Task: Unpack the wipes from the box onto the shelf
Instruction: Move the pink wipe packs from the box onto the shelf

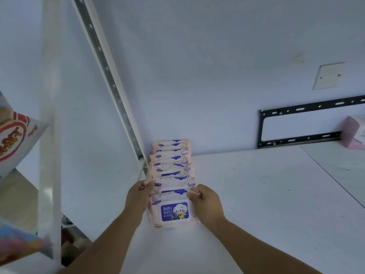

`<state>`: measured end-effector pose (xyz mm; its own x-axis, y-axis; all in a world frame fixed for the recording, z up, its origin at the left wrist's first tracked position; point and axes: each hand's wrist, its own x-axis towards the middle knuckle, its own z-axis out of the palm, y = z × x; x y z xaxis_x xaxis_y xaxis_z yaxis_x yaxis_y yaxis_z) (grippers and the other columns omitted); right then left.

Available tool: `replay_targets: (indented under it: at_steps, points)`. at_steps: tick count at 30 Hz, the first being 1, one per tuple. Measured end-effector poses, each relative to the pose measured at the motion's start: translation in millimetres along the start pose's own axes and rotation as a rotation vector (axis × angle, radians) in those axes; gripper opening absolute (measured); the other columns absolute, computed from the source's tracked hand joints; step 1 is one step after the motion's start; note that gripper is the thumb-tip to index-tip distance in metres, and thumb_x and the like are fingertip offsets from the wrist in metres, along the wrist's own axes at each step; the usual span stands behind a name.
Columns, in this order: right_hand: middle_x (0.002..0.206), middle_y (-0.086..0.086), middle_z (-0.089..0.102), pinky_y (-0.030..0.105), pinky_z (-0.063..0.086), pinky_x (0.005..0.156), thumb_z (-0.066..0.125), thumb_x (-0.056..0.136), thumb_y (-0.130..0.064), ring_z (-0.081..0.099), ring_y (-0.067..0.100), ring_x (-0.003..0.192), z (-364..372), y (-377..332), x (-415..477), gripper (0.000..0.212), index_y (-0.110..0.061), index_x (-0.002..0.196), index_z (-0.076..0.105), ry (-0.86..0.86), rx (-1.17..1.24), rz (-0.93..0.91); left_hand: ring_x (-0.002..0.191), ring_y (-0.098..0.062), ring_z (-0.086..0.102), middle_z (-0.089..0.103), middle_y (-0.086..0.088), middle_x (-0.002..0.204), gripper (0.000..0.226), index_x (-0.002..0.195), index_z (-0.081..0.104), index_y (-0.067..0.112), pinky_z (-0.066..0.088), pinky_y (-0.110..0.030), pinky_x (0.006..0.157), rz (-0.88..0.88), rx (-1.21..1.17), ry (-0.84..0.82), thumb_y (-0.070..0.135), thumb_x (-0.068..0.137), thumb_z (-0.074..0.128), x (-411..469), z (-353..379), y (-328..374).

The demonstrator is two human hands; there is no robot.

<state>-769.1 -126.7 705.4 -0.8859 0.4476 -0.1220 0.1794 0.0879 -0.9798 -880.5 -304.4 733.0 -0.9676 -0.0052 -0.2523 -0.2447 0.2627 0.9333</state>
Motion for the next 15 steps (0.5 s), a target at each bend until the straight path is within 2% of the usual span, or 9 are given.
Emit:
replay_targets:
  at_steps: [3, 6, 9, 11, 13, 15]
  points:
    - [0.092, -0.009, 0.074, 0.014, 0.054, 0.062, 0.063, 0.098, -0.026, 0.073, 0.008, 0.083, 4, -1, 0, 0.02, -0.025, 0.079, 0.057, 0.024, -0.008, -0.016, 0.083, -0.021, 0.072, 0.071, -0.001, 0.102, 0.018, 0.107, 0.061, 0.018, 0.057, -0.032, 0.064, 0.027, 0.029, 0.027, 0.033, 0.099, 0.062, -1, -1, -7]
    - [0.093, -0.012, 0.073, 0.012, 0.053, 0.063, 0.063, 0.098, -0.028, 0.073, 0.01, 0.085, 7, -1, 0, 0.019, -0.026, 0.08, 0.057, 0.029, -0.02, -0.044, 0.083, -0.01, 0.066, 0.063, 0.007, 0.107, 0.021, 0.12, 0.051, 0.025, 0.053, -0.026, 0.06, 0.188, 0.08, 0.049, 0.029, 0.101, 0.058, -8, -3, -8]
    - [0.095, -0.009, 0.074, 0.012, 0.054, 0.062, 0.062, 0.099, -0.031, 0.072, 0.007, 0.083, 8, -2, -1, 0.019, -0.028, 0.081, 0.056, 0.023, -0.006, -0.059, 0.082, -0.007, 0.069, 0.064, 0.013, 0.103, 0.014, 0.113, 0.054, 0.035, 0.056, -0.02, 0.06, 0.344, 0.196, -0.013, 0.027, 0.102, 0.055, -9, -2, -8]
    - [0.095, -0.005, 0.075, 0.016, 0.057, 0.063, 0.062, 0.099, -0.03, 0.074, 0.009, 0.083, 8, -1, 0, 0.021, -0.025, 0.08, 0.056, 0.03, 0.01, -0.057, 0.085, -0.01, 0.072, 0.07, 0.007, 0.111, 0.009, 0.107, 0.062, 0.035, 0.063, -0.025, 0.068, 0.381, 0.311, -0.033, 0.037, 0.099, 0.059, -4, -1, -12]
    - [0.094, -0.005, 0.076, 0.02, 0.06, 0.067, 0.063, 0.098, -0.031, 0.074, 0.011, 0.083, 7, 1, 2, 0.02, -0.02, 0.082, 0.058, 0.031, 0.003, -0.044, 0.087, -0.011, 0.071, 0.066, 0.007, 0.12, 0.025, 0.11, 0.065, 0.032, 0.062, -0.025, 0.069, 0.404, 0.42, -0.034, 0.048, 0.091, 0.065, 2, 1, -17]
    - [0.098, -0.007, 0.075, 0.02, 0.06, 0.069, 0.065, 0.097, -0.033, 0.074, 0.011, 0.085, 5, 3, 5, 0.015, -0.02, 0.09, 0.062, 0.013, -0.012, -0.028, 0.09, -0.01, 0.067, 0.056, 0.012, 0.122, 0.045, 0.122, 0.061, 0.033, 0.058, -0.019, 0.066, 0.398, 0.478, -0.018, 0.051, 0.083, 0.075, 0, 2, -20]
